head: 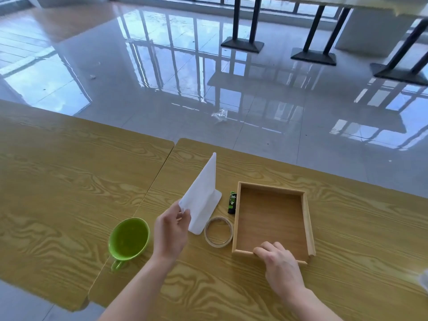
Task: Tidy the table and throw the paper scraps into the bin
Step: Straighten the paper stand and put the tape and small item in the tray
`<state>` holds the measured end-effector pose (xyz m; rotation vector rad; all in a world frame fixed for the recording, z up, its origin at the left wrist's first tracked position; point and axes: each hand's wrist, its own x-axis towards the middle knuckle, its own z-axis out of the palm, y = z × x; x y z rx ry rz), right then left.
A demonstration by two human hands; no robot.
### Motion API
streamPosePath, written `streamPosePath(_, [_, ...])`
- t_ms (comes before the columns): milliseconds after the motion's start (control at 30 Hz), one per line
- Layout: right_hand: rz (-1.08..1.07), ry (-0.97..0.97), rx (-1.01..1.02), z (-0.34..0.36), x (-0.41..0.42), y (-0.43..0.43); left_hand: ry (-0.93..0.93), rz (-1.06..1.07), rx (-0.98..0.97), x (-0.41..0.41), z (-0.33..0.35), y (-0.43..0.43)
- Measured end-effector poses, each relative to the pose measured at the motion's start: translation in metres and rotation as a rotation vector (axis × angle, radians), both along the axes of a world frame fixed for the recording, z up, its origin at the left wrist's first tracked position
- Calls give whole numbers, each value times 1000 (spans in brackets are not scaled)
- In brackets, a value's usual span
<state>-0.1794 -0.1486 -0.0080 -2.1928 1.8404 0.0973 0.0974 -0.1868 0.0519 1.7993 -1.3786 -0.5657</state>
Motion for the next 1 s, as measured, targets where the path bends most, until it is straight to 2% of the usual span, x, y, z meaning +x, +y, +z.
streamPosePath(367, [45,5,-2,0,40,-40,-12,57,-10,36,-3,-36])
streamPosePath(1000, [72,-14,-25,-4,93,-108,-13,-23,-2,60,-5,-110])
